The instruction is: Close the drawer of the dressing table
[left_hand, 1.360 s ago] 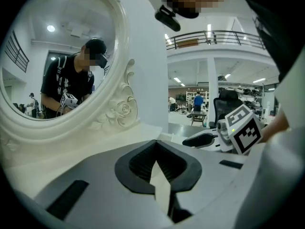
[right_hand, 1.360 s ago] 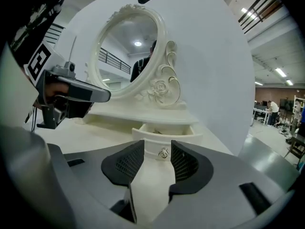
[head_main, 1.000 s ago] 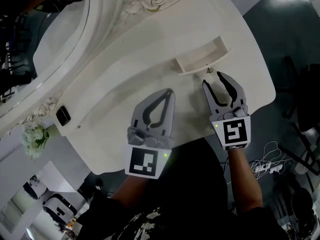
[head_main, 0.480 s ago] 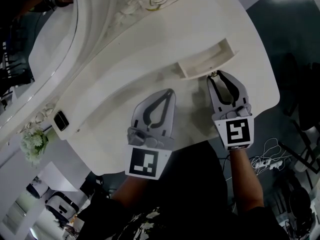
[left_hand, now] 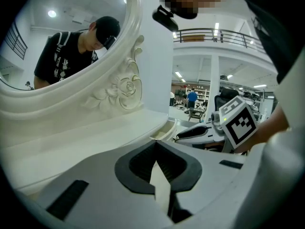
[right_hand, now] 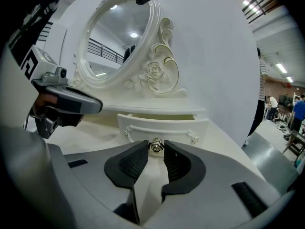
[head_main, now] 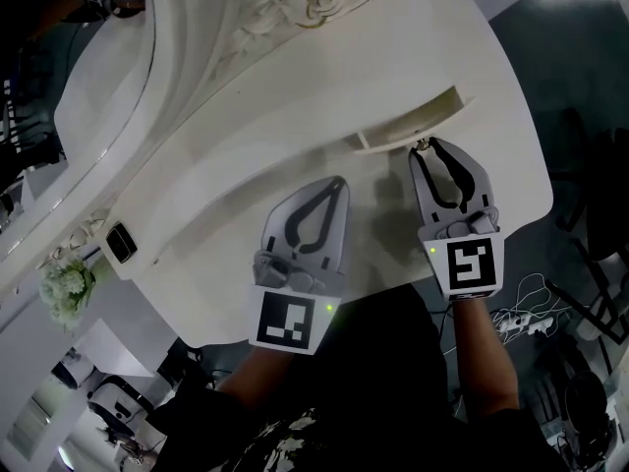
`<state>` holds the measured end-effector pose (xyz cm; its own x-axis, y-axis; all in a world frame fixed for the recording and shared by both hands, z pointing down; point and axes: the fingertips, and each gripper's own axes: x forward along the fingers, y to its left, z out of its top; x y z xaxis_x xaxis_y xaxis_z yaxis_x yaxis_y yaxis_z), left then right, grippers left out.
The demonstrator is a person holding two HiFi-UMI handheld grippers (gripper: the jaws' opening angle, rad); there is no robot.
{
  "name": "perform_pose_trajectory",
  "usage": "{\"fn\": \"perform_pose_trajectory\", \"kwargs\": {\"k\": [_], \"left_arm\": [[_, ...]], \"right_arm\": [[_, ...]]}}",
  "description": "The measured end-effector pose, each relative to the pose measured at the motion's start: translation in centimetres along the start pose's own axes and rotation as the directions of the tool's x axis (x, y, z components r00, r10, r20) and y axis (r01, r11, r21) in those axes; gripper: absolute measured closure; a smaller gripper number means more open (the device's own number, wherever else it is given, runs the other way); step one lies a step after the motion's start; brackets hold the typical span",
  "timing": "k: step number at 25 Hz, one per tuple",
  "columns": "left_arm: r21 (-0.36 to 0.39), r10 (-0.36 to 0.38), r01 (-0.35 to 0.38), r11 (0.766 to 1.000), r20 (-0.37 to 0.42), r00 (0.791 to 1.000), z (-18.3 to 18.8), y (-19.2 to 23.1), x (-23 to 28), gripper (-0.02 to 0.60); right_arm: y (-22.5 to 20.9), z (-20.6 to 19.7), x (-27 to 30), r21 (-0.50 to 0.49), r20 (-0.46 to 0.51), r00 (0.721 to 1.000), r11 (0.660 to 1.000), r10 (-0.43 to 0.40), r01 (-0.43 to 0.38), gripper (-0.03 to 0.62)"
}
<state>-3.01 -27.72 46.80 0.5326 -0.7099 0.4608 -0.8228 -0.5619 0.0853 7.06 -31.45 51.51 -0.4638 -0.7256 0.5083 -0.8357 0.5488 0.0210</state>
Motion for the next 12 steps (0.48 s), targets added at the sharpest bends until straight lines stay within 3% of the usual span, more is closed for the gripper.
{"fn": "perform_pose_trajectory", "kwargs": {"k": [12], "left_arm": [[-0.007, 0.024, -0.025, 1.0, -0.034, 0.999, -0.7, 1.1, 0.3, 0.58]], "right_arm": [[-0.6, 1.2, 3.0, 0.002, 0.031, 0.999, 1.0, 0.016, -0.016, 0.5]]}}
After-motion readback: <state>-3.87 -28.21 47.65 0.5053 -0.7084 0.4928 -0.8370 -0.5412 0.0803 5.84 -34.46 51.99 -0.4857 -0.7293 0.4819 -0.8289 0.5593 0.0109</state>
